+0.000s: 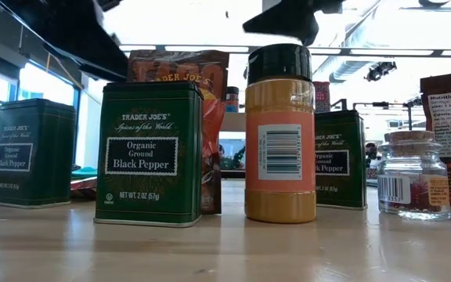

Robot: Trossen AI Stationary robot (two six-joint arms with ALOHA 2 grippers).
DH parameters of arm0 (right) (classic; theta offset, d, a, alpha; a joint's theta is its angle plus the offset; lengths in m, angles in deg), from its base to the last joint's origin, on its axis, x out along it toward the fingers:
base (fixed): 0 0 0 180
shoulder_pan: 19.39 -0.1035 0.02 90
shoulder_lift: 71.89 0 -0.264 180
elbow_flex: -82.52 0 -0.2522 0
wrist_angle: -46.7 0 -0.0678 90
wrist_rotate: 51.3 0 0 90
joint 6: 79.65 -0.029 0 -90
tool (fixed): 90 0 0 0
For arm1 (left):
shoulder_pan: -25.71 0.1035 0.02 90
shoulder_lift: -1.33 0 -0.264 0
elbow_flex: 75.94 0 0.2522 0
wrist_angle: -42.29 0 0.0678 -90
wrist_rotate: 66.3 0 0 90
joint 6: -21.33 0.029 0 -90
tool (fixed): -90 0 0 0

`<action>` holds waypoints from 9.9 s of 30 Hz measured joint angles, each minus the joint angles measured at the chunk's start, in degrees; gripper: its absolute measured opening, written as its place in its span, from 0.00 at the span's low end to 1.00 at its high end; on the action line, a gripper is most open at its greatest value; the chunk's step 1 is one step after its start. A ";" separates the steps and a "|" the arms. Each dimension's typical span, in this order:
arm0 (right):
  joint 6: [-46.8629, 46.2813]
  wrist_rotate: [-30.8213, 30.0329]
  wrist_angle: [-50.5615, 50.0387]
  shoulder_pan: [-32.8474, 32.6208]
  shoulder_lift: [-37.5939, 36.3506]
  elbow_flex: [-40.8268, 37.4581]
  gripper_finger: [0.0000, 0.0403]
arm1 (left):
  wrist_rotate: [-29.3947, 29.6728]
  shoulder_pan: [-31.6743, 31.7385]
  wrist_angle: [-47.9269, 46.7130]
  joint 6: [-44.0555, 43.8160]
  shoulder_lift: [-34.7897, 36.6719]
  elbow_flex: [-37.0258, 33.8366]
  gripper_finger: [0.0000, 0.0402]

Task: Shelf spices
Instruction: Put the yellow seasoning bottle on the shelf, then put the black seasoning bottle on the shelf

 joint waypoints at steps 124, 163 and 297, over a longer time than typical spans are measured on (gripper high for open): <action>14.09 27.52 -42.23 50.89 15.05 42.28 0.56 | 17.90 -5.63 -1.70 0.86 7.32 0.04 0.54; 19.99 23.94 -40.97 50.85 15.08 42.15 0.58 | 17.42 -5.65 -1.72 0.71 7.32 0.04 0.54; -19.35 8.03 -71.16 -8.17 27.87 52.49 0.81 | 19.35 -8.74 13.38 -0.60 -1.05 0.04 0.54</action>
